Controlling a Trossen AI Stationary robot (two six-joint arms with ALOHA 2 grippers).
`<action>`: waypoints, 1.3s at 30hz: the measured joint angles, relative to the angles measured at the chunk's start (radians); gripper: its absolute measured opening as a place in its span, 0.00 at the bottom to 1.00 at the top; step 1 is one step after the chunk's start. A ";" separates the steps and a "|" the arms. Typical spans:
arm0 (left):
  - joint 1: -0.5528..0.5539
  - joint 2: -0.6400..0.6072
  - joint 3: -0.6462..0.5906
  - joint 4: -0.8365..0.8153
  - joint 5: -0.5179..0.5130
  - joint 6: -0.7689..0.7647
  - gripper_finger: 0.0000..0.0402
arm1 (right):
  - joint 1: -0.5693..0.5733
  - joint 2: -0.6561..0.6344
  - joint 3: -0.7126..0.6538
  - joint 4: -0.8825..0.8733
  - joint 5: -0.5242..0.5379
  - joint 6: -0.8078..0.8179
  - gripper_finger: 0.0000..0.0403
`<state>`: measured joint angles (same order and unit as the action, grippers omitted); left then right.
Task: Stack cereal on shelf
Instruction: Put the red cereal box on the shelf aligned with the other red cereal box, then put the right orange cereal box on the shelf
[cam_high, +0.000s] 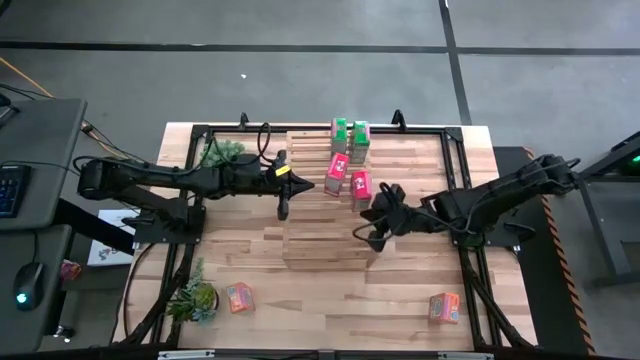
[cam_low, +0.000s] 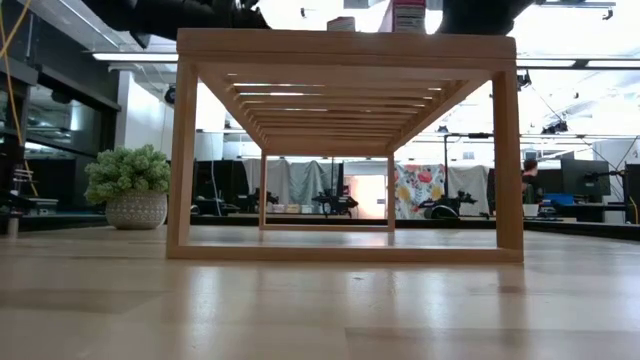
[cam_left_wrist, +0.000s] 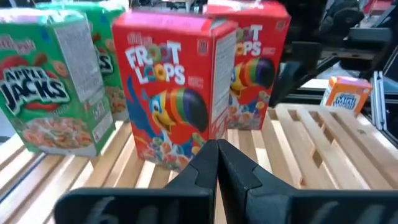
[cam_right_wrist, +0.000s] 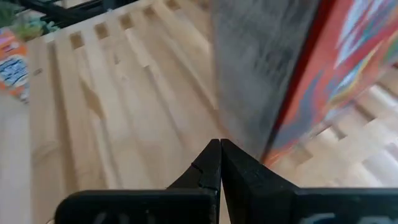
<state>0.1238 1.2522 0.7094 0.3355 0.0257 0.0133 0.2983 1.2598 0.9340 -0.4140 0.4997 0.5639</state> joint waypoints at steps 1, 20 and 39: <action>0.000 -0.007 -0.001 0.001 0.000 0.004 0.00 | -0.011 -0.003 0.000 0.002 0.003 -0.013 0.00; 0.000 -0.123 -0.025 -0.073 0.050 0.041 0.00 | -0.078 -0.116 0.024 -0.103 -0.240 0.008 0.00; -0.009 -0.343 -0.140 -0.016 0.101 -0.047 0.00 | 0.267 -0.221 0.151 -0.977 -0.730 1.343 0.22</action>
<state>0.1146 0.9095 0.5690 0.3199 0.1270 -0.0333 0.5649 1.0386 1.0847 -1.3911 -0.2298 1.9070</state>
